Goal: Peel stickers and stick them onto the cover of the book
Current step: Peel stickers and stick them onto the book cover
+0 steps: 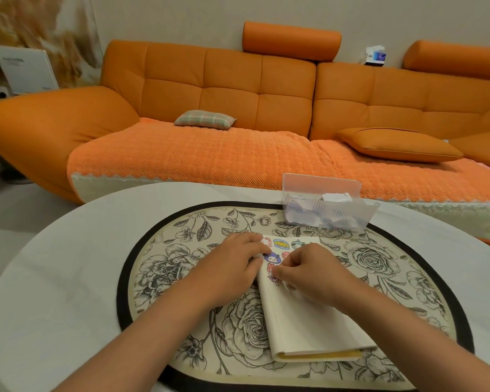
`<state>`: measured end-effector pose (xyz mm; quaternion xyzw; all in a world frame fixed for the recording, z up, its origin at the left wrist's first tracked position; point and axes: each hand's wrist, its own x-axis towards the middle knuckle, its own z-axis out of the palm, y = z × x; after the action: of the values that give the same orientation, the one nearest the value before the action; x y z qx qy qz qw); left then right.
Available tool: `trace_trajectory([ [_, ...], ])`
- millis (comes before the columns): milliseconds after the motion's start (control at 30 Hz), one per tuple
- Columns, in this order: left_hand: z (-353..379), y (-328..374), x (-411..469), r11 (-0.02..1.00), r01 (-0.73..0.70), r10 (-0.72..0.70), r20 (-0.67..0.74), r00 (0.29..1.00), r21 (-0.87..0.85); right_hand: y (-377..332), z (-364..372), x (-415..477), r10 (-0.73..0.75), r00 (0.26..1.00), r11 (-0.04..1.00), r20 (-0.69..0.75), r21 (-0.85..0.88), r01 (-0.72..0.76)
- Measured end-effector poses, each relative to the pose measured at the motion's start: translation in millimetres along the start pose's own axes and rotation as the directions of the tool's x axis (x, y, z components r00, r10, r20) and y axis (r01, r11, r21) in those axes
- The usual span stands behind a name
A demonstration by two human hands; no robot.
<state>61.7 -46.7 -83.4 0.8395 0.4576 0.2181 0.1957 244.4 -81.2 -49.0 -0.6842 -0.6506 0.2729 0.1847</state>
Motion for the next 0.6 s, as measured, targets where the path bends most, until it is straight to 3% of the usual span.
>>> trace_trajectory([
  [167,5.4,2.1,2.0,0.999,0.012,-0.015,-0.074,0.997,-0.035,-0.2,7.3,0.1,-0.001,0.997,0.995,-0.076,-0.096,-0.006],
  [400,9.9,0.9,6.1,0.998,0.046,-0.05,-0.121,0.991,-0.038,-1.5,7.6,-6.5,-0.066,0.969,0.925,-0.237,-0.379,-0.029],
  [533,10.0,2.5,7.9,0.999,0.047,-0.05,-0.117,0.992,-0.025,9.3,8.3,-16.1,-0.23,0.944,0.94,-0.235,-0.303,0.153],
  [600,10.8,2.7,8.4,0.997,0.056,-0.062,-0.135,0.989,-0.048,17.0,12.1,-21.2,-0.369,0.905,0.893,-0.211,-0.351,0.282],
])
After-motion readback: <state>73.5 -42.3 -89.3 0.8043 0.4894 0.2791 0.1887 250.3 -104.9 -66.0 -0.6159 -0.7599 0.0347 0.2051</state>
